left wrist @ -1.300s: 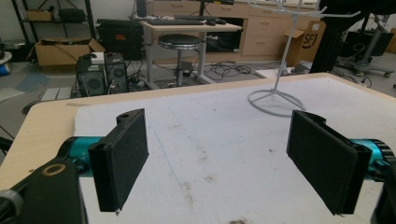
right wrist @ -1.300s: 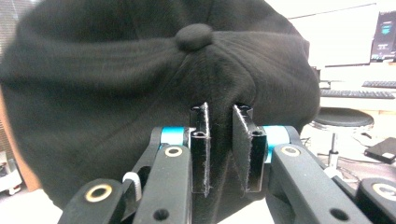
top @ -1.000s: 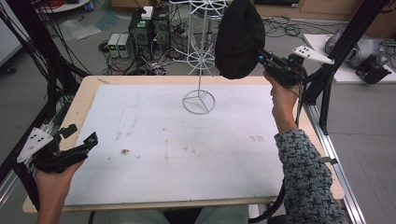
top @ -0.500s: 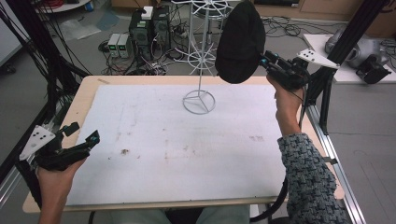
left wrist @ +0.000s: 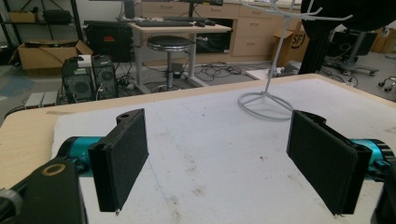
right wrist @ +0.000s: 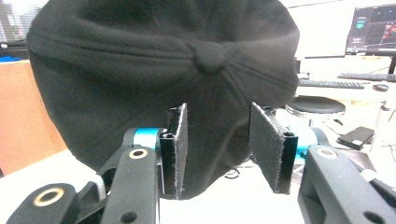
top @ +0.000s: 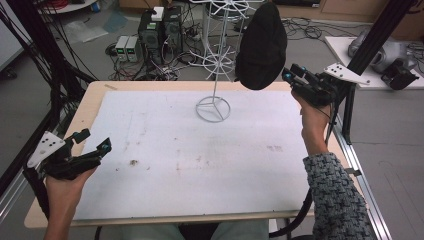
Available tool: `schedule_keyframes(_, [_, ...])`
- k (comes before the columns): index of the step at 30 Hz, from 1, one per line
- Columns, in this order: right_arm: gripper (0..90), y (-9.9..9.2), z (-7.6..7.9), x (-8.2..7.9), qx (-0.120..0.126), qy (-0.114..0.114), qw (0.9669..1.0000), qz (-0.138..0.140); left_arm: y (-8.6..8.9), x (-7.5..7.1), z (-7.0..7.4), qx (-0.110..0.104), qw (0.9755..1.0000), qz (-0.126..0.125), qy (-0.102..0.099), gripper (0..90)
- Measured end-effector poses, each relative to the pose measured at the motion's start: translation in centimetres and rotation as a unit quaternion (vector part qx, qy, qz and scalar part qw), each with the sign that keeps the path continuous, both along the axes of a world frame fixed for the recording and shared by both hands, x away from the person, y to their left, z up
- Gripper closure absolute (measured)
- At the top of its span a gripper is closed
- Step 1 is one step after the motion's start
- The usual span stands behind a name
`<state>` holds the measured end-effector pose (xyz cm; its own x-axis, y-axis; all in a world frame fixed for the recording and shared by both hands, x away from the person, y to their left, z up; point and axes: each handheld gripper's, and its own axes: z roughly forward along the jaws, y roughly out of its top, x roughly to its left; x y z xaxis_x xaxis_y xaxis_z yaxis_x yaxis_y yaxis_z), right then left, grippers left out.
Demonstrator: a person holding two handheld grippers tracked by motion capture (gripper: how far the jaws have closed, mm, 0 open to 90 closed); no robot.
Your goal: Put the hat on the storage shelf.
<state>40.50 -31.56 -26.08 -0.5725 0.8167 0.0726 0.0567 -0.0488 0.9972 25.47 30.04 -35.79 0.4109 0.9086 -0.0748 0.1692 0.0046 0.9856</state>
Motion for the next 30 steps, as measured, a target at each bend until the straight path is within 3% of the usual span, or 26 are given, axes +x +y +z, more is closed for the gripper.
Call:
schedule_keyframes(6, [50.8, -0.2, -0.8, -0.5, -0.014, 0.006, 0.9999, -0.004, 0.0, 0.1, -0.1, 0.000, 1.0000, 0.000, 0.001, 20.7])
schedule_keyframes(14, [41.0, -0.5, -2.1, -1.7, -0.010, 0.020, 0.9997, -0.008, -0.2, 0.2, -0.1, 0.000, 1.0000, -0.001, 0.001, 20.6])
schedule_keyframes(19, [33.1, -0.3, -3.1, -2.5, -0.032, 0.020, 0.9991, -0.018, -0.5, 0.4, -0.2, -0.001, 1.0000, -0.005, 0.002, 20.6])
schedule_keyframes(25, [24.8, -0.2, -5.0, -3.7, -0.054, 0.031, 0.9976, -0.030, -0.8, 0.8, -0.4, 0.002, 0.9999, -0.011, 0.004, 20.6])
schedule_keyframes(30, [16.0, -0.3, -6.7, -4.6, -0.055, 0.047, 0.9968, -0.034, -1.1, 0.9, -0.3, 0.002, 0.9999, -0.014, 0.003, 20.6])
